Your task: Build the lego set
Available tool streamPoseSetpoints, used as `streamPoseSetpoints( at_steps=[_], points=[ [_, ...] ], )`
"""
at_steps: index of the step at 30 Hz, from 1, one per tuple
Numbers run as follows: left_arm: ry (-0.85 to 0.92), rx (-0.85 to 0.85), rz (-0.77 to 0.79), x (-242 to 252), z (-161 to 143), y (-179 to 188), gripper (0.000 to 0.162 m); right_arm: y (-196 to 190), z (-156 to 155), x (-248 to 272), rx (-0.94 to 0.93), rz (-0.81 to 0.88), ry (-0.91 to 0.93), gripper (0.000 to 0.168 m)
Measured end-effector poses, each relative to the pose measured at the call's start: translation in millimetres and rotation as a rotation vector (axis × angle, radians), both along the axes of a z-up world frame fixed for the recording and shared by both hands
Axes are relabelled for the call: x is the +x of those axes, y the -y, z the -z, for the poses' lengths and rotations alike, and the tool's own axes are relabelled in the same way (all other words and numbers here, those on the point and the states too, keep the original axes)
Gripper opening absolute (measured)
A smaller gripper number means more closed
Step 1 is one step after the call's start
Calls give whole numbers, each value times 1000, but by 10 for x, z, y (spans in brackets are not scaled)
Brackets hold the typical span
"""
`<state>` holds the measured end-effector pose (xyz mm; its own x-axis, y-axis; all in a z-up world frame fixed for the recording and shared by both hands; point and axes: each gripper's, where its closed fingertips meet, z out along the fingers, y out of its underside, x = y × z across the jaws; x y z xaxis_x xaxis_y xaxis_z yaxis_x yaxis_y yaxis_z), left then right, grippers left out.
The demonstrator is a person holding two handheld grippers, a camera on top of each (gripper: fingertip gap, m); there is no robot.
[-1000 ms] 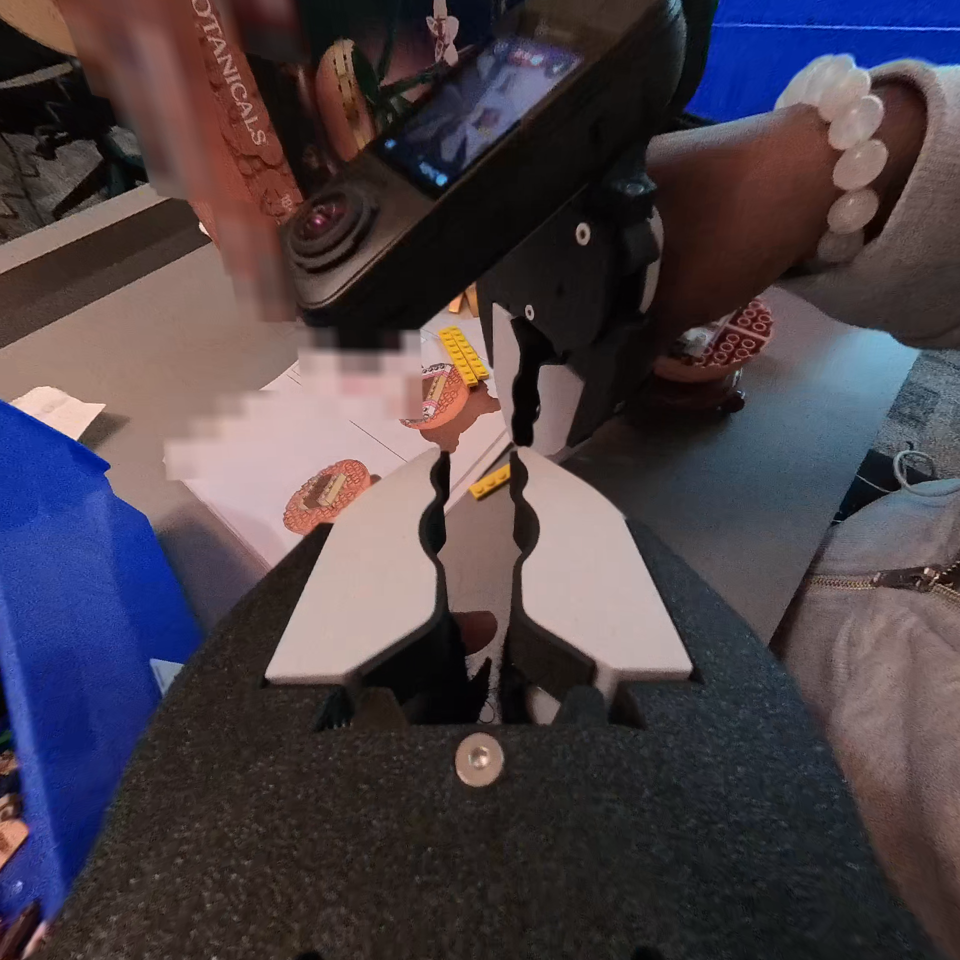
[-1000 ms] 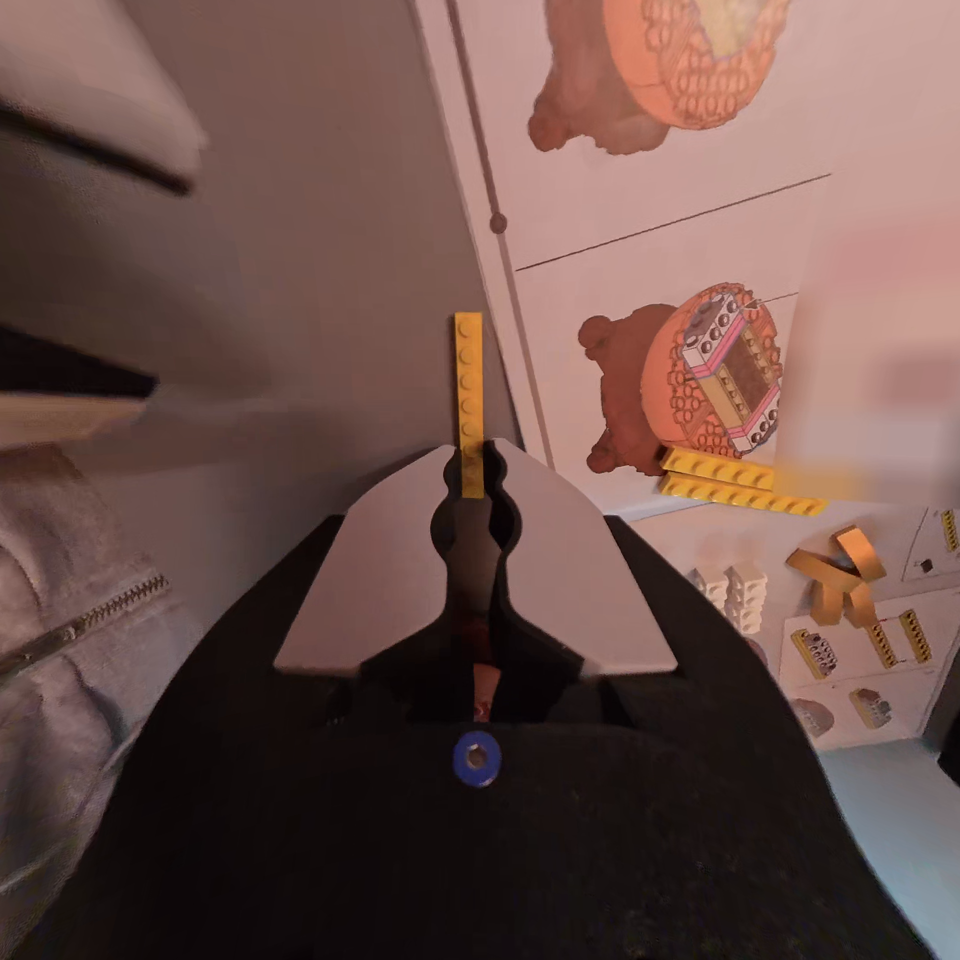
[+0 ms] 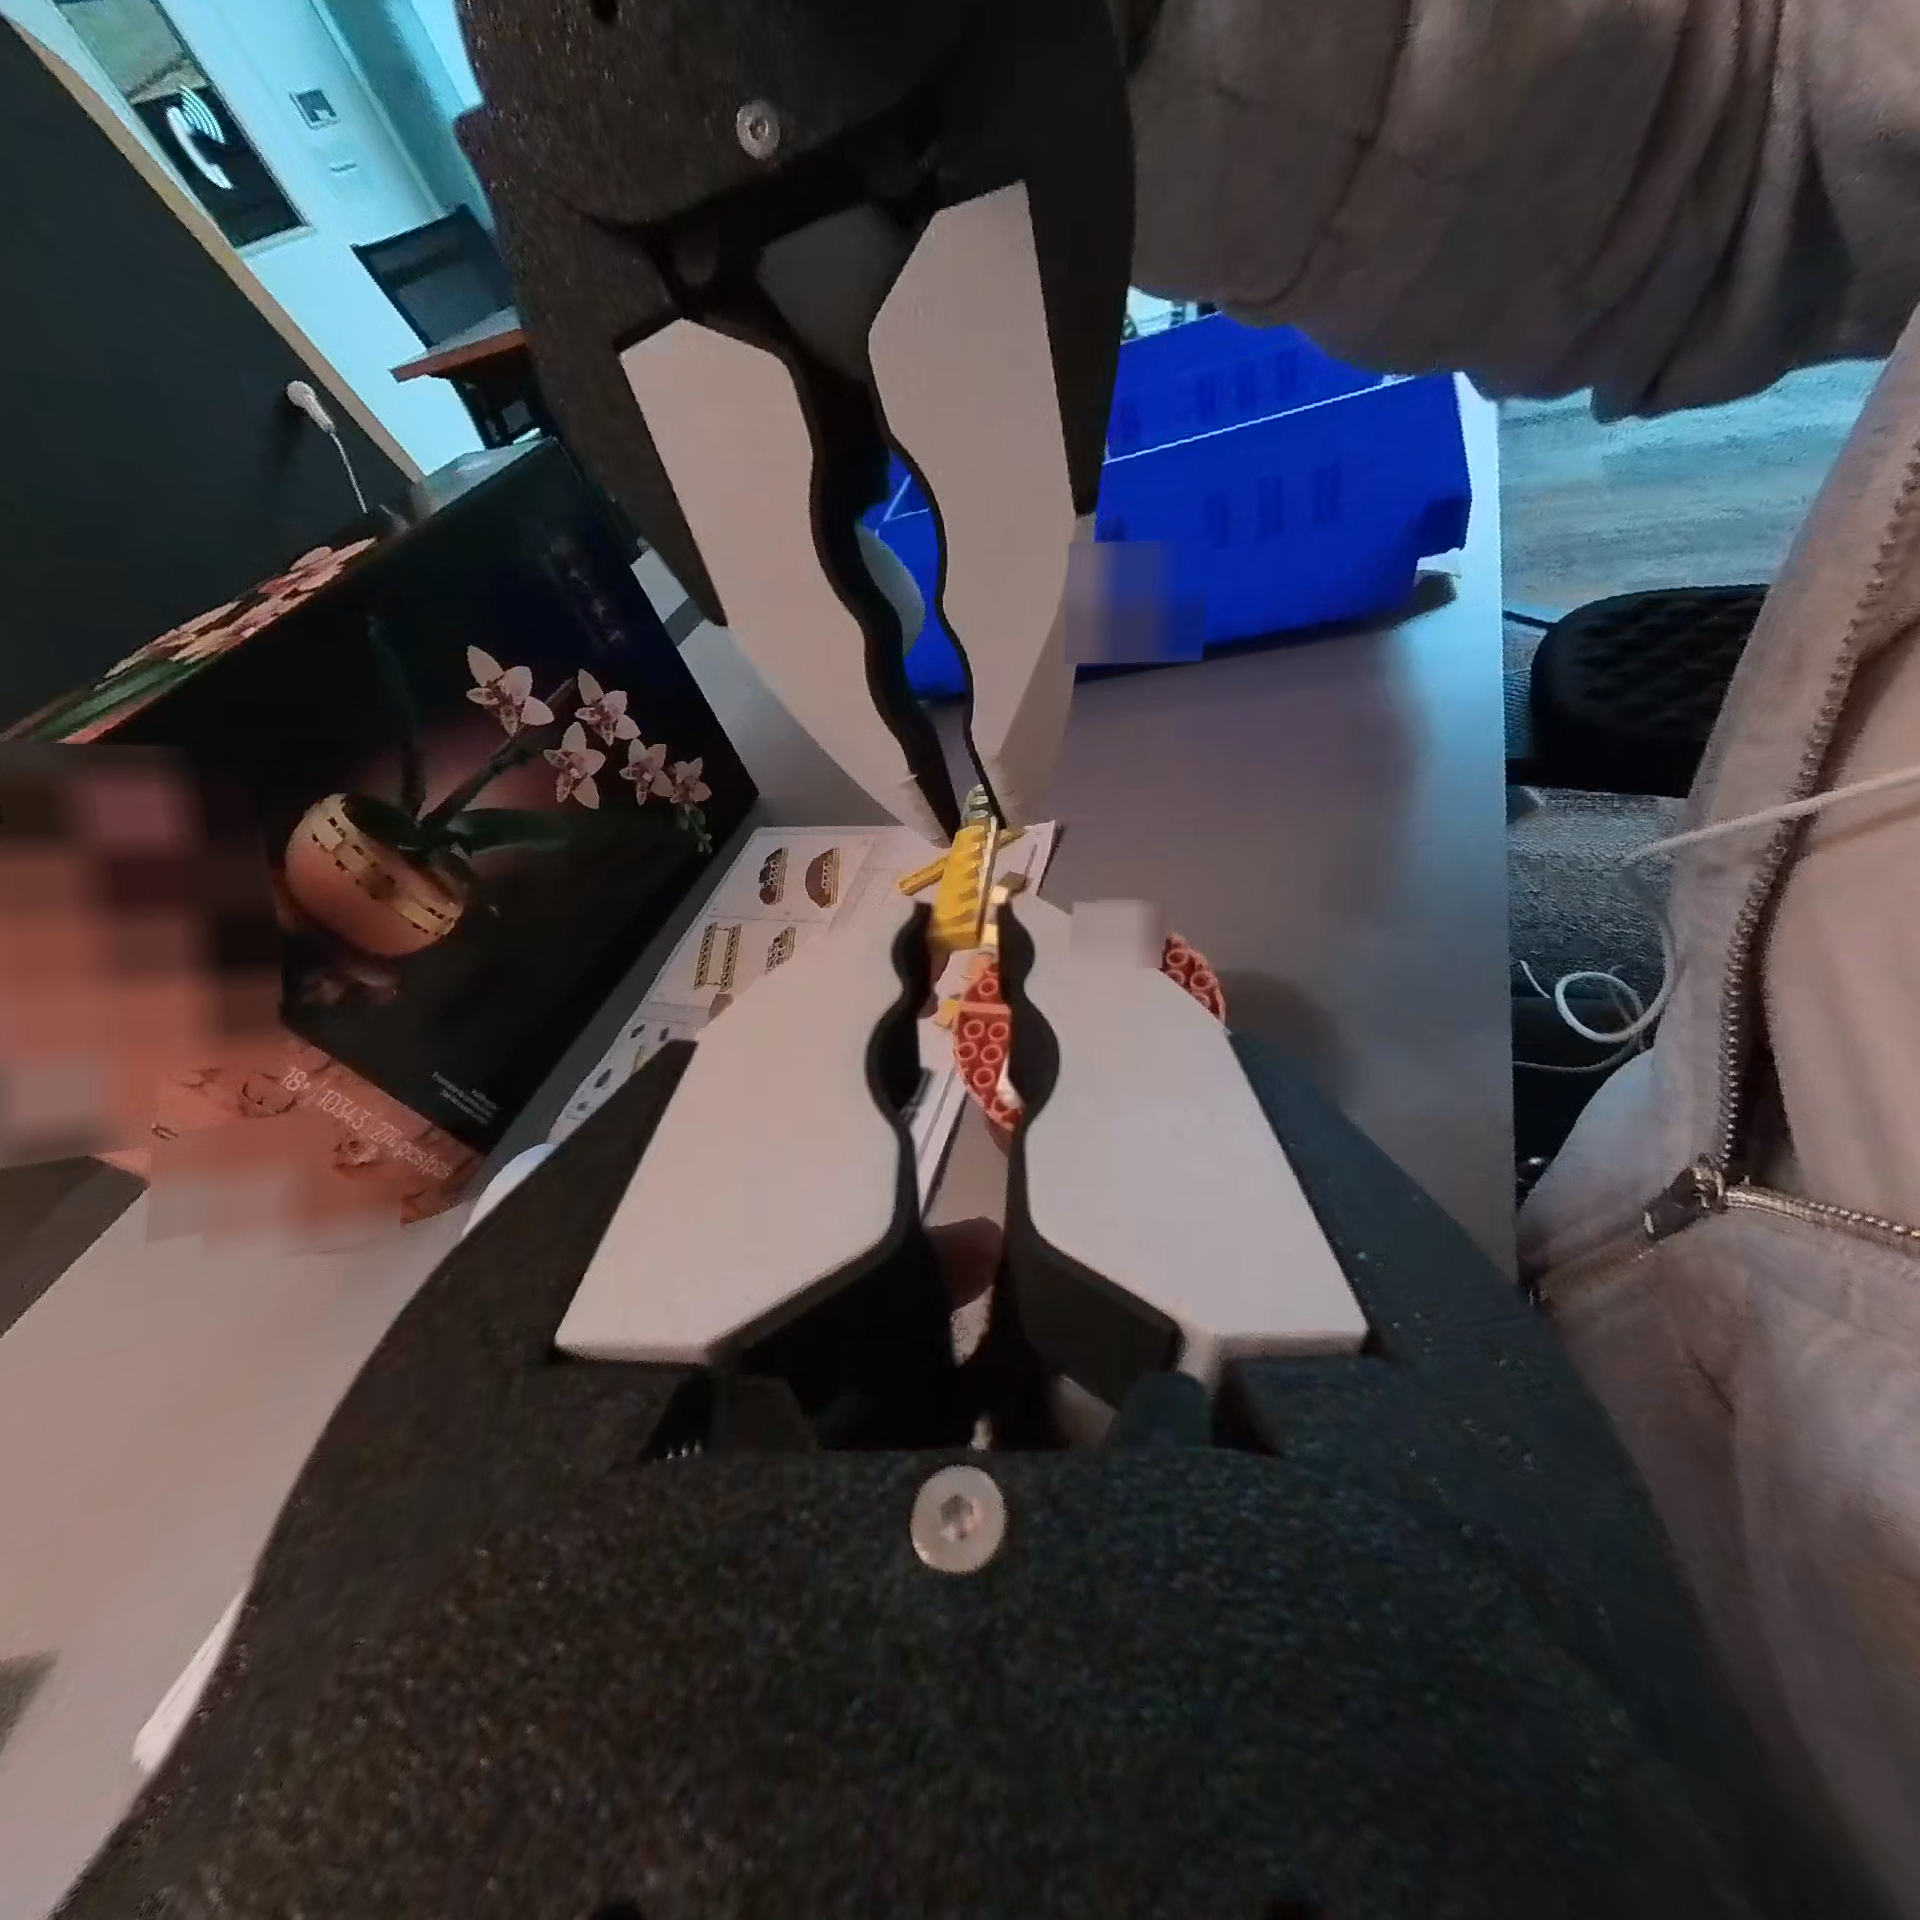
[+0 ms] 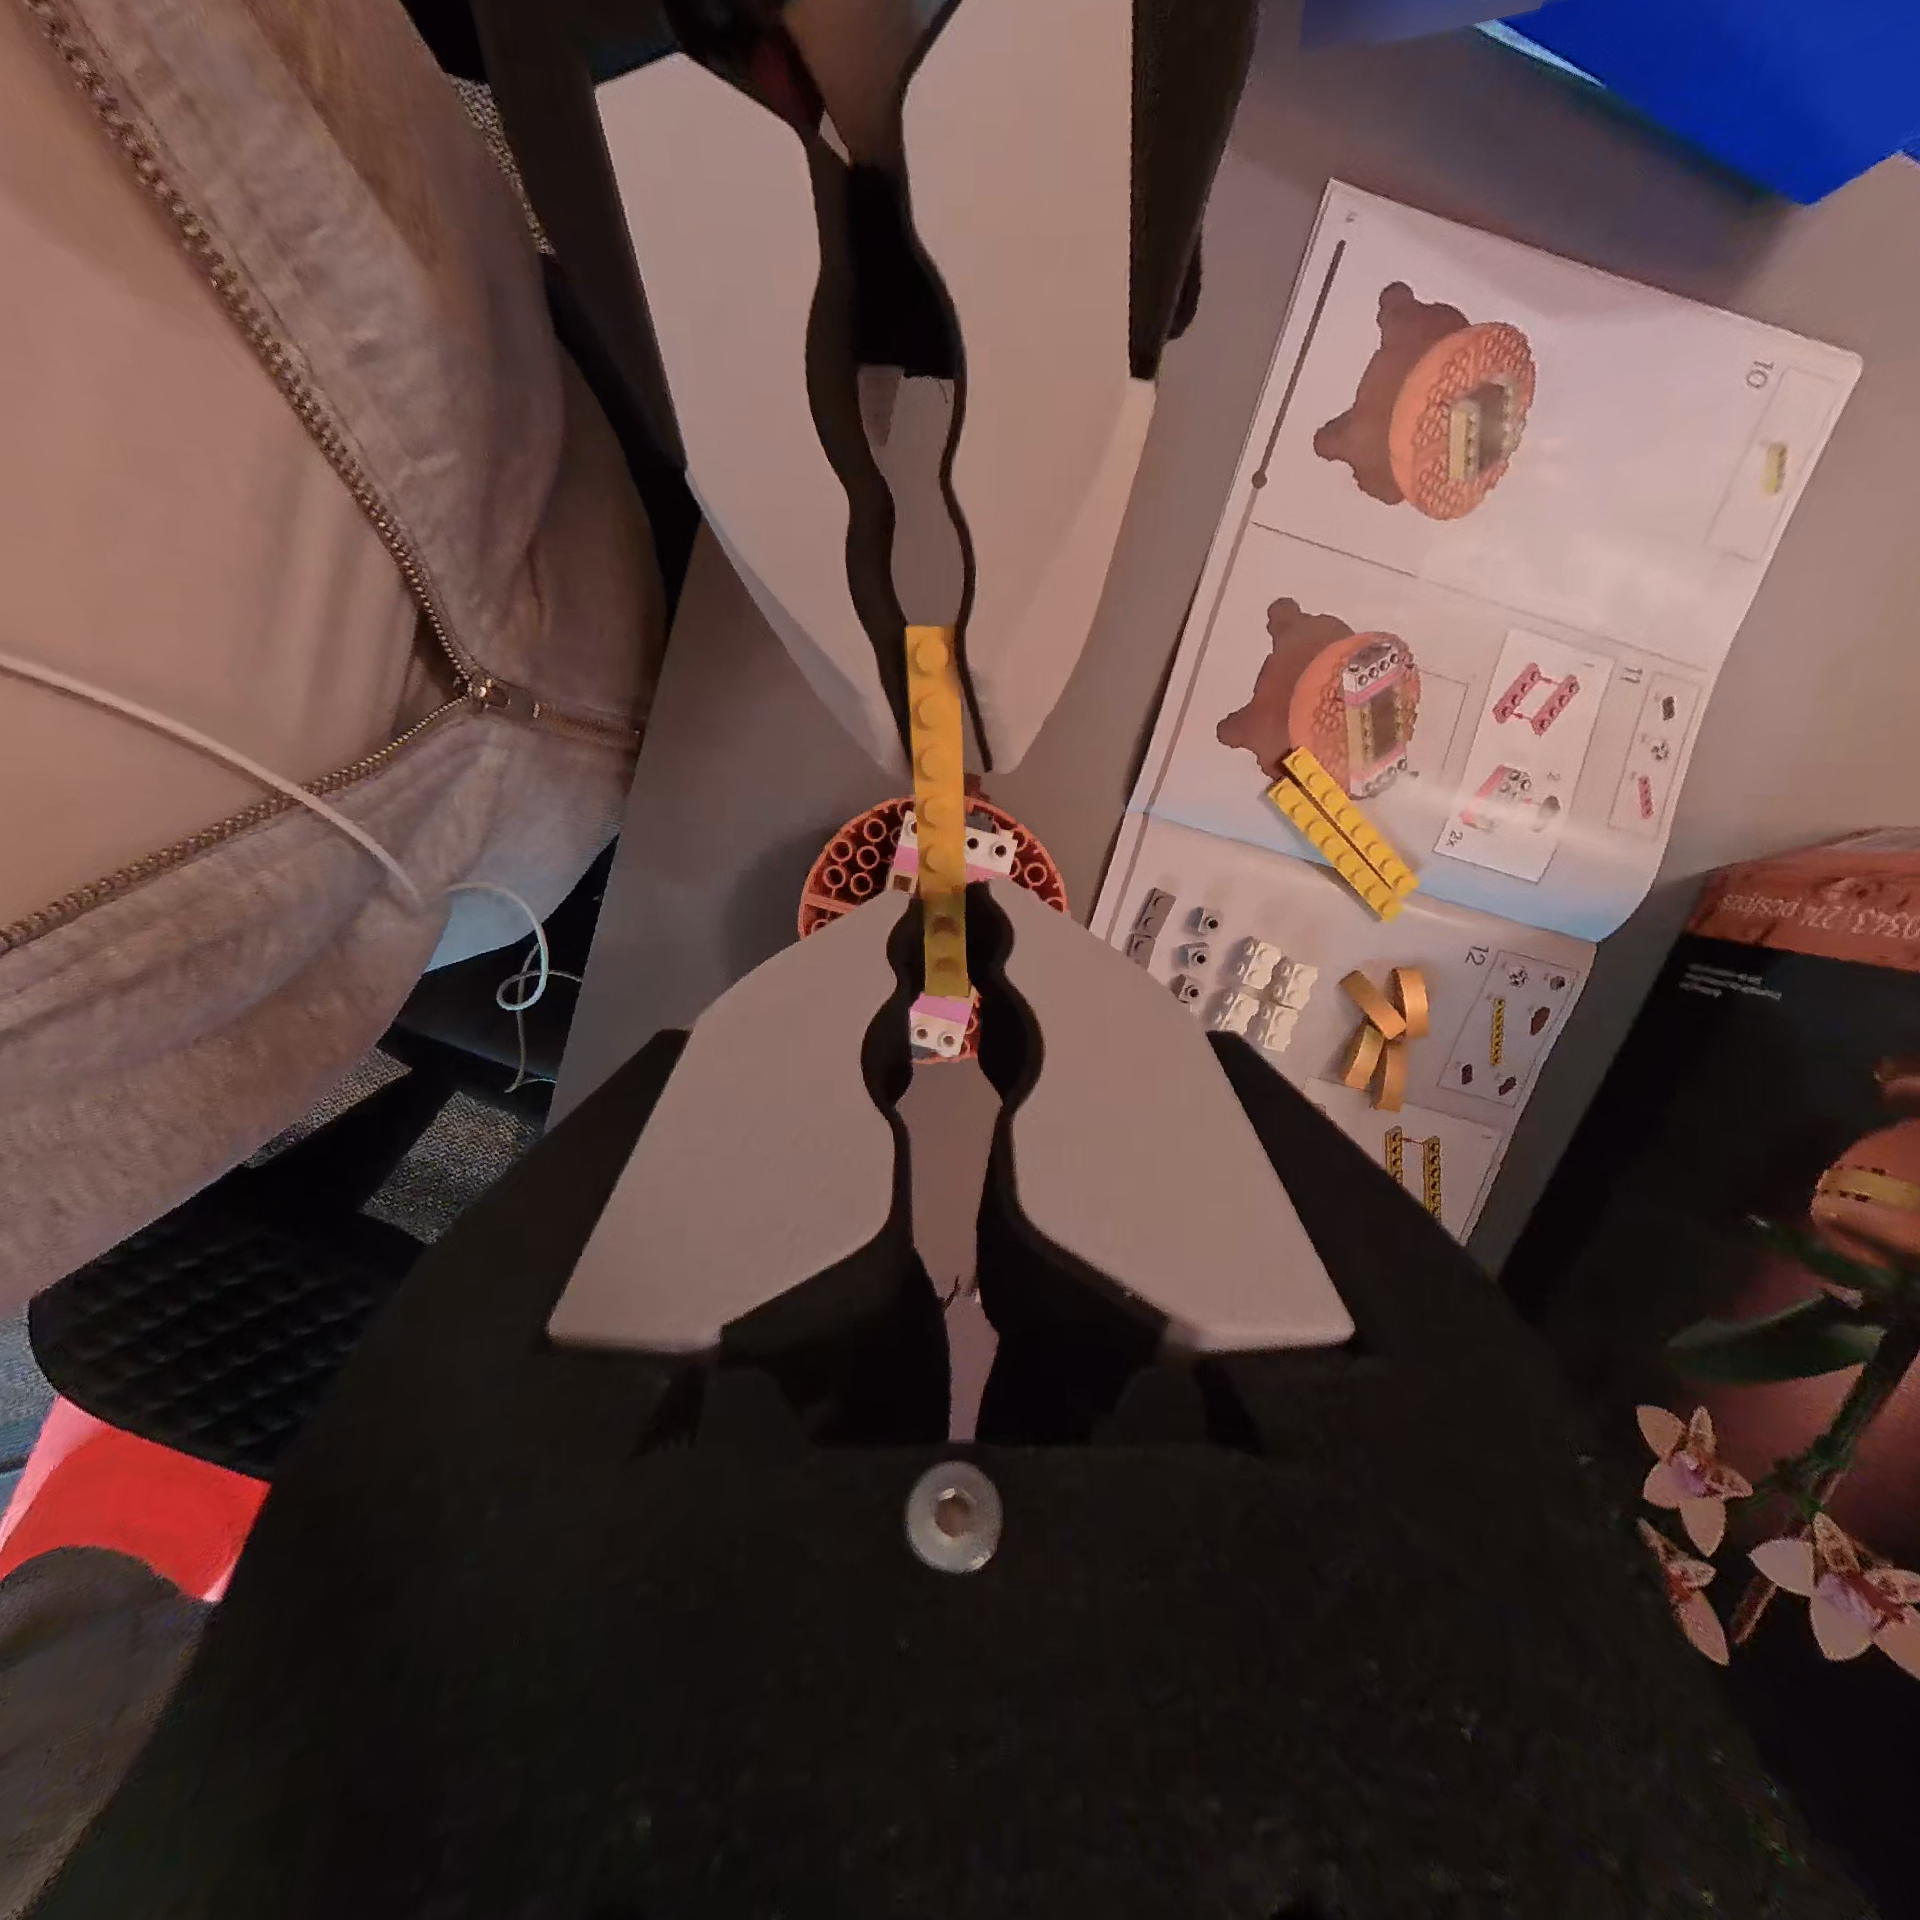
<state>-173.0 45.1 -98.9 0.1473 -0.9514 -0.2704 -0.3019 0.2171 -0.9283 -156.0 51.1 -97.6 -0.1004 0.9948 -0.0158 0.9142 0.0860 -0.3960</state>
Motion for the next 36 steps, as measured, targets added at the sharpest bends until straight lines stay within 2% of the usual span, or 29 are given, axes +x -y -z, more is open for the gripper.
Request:
streamPoseSetpoints(
  at_steps=[15, 36],
  points=[
    [69, -119, 30, 61, -54, -49, 12, -50, -29, 88, 36, 15, 9, 7],
    [73, -140, 57, 88, -81, -95, 7, -51, -29, 66, 23, 4, 27, 7]
  ],
)
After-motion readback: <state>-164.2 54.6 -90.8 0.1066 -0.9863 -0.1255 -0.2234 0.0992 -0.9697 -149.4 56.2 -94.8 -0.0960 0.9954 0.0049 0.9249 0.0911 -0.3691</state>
